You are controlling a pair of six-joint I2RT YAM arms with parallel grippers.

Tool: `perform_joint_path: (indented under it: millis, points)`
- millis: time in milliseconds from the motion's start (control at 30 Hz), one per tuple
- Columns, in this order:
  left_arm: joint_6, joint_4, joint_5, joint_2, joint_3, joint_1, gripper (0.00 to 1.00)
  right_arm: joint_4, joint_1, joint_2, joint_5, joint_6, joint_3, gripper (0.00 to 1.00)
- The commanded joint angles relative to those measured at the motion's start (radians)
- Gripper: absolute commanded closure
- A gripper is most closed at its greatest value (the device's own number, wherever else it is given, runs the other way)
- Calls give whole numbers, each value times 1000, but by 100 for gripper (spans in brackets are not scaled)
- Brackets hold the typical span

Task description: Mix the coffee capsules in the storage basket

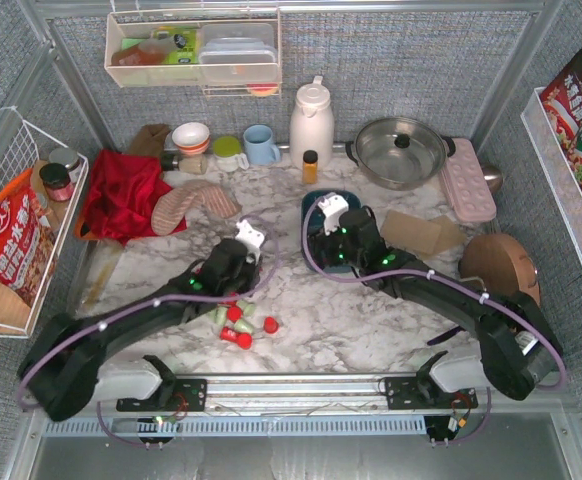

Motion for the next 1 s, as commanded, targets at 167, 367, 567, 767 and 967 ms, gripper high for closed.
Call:
perform_joint_path:
  millis: [167,367,567,767,967]
  points:
    - [216,795,272,-427,-463,-11,80,187,6,42,-555,132,17,13]
    - [297,808,301,-444,-488,-25,77,238,27,53,-627,188,25,11]
    - [320,782,305,-391,-465,-29,77,252,59,64,-658,201,34,10]
    - [325,771,308,-372,-454,-33,77,244,85,85,-660,206,53,10]
    - [321,787,338,-366,-457,-45,77,214,111,131,-622,209,81,12]
